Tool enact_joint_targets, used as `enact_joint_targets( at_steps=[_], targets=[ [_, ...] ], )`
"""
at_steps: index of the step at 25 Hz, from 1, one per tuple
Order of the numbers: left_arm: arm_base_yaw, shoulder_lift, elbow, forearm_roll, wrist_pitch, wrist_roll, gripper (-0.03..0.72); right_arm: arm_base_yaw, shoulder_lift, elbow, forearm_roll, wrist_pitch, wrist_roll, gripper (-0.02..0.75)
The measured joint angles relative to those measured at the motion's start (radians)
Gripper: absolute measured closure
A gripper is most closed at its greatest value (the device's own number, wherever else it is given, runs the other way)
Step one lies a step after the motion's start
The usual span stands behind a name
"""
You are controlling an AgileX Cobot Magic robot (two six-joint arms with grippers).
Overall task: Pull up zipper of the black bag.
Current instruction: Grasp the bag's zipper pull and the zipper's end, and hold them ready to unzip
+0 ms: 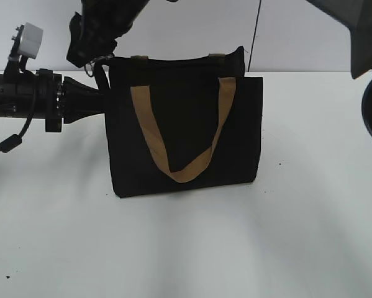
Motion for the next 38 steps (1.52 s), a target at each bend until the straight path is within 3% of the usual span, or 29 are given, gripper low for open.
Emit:
enact_joint_targets(
  at_steps=[12,18,38],
  targets=[
    [0.000,-0.027,0.000,-0.001,0.000,0.000,0.662,0.000,0.011,0.000,-0.029,0.029,-0.002,0.524],
    [0.000,-0.027,0.000,-0.001,-0.004,-0.003,0.662,0.000,0.011,0.000,-0.029,0.029,0.018,0.686],
    [0.000,-0.040,-0.006,0.035,-0.083,-0.120,0.664,0.000,0.000,0.003,-0.043,0.019,0.192,0.694]
  ],
)
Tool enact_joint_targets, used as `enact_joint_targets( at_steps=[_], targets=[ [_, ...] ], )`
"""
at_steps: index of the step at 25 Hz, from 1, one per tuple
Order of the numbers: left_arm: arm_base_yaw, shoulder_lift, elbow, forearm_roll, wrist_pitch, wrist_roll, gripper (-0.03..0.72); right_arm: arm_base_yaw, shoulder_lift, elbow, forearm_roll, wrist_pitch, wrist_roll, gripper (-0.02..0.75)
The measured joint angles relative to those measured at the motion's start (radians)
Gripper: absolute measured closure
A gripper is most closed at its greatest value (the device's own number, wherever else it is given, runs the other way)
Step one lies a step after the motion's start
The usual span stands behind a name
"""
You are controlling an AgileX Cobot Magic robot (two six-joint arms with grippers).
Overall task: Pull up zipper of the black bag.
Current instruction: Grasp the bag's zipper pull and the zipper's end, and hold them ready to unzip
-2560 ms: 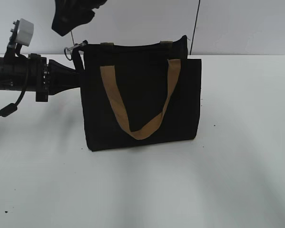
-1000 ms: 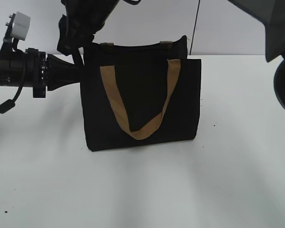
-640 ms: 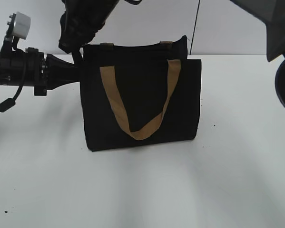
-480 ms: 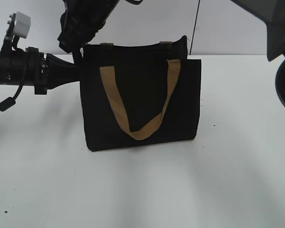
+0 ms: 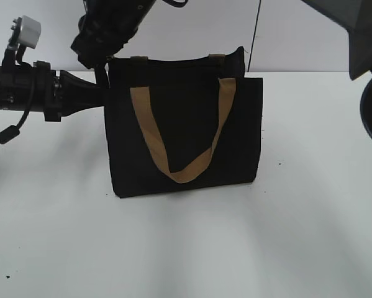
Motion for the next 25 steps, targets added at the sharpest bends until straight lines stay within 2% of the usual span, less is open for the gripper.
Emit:
enact_joint_targets(
  at_steps=[9,15,25],
  targets=[
    [0.000,0.003,-0.006,-0.001,-0.002,-0.011,0.664,0.000,-0.002,0.005,0.013,-0.022,0.020,0.697],
    [0.000,0.003,-0.009,0.040,-0.012,-0.052,0.664,0.000,-0.002,0.008,0.013,-0.015,0.025,0.710],
    [0.000,0.003,-0.012,0.040,-0.018,-0.077,0.664,-0.010,-0.007,0.010,0.013,-0.027,0.117,0.711]
  ],
)
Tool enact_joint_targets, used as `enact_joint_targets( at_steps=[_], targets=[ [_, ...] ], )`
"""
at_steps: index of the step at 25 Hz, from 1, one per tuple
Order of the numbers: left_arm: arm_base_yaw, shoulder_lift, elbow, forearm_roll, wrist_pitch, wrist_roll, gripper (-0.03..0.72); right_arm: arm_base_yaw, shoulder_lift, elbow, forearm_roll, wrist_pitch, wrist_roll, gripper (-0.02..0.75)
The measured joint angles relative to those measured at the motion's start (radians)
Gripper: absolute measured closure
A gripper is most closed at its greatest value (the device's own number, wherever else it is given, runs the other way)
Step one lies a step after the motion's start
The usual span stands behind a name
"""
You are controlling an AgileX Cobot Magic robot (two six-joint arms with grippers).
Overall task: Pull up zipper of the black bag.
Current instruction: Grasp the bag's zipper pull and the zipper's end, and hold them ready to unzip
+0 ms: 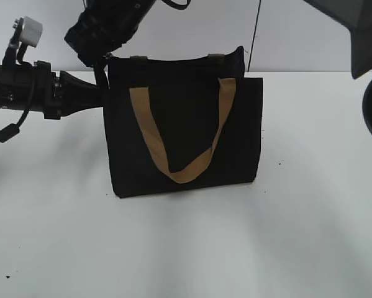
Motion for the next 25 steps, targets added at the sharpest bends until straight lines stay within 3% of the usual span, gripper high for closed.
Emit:
enact_joint_targets(
  at_steps=[5,17,25],
  targets=[
    [0.000,0.015,0.005,0.061,-0.042,-0.003,0.664,0.000,-0.017,0.003,0.018,-0.065,0.087,0.741],
    [0.003,0.016,0.005,0.079,-0.048,-0.017,0.664,-0.001,-0.025,0.003,-0.021,-0.017,0.104,0.745],
    [0.073,-0.071,0.006,0.196,-0.051,-0.134,0.664,-0.007,-0.045,0.003,-0.088,0.018,0.175,0.745]
  ],
)
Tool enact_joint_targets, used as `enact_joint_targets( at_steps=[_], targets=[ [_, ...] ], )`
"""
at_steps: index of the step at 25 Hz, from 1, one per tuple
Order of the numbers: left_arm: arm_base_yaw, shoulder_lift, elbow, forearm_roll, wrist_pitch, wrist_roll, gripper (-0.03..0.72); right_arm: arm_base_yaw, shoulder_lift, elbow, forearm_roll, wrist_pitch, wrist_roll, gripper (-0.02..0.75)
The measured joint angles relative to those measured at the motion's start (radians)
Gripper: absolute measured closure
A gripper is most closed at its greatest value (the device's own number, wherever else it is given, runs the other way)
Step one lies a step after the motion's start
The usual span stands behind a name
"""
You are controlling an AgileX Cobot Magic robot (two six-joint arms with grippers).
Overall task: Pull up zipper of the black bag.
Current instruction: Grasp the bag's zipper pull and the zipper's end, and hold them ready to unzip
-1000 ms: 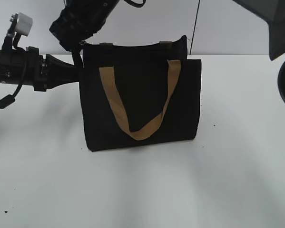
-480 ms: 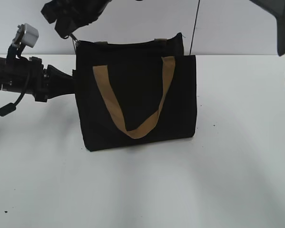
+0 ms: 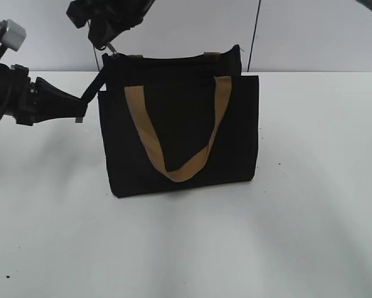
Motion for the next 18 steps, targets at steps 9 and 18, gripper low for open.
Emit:
enact_joint_targets(
  at_steps=[9,18],
  targets=[
    [0.032,-0.058,0.000,0.158,-0.043,-0.112,0.666,-0.031,-0.001,-0.005,-0.132,0.072,0.140,0.745],
    [0.032,-0.064,0.000,0.226,-0.053,-0.191,0.666,-0.060,-0.029,-0.005,-0.171,0.127,0.150,0.745]
  ],
)
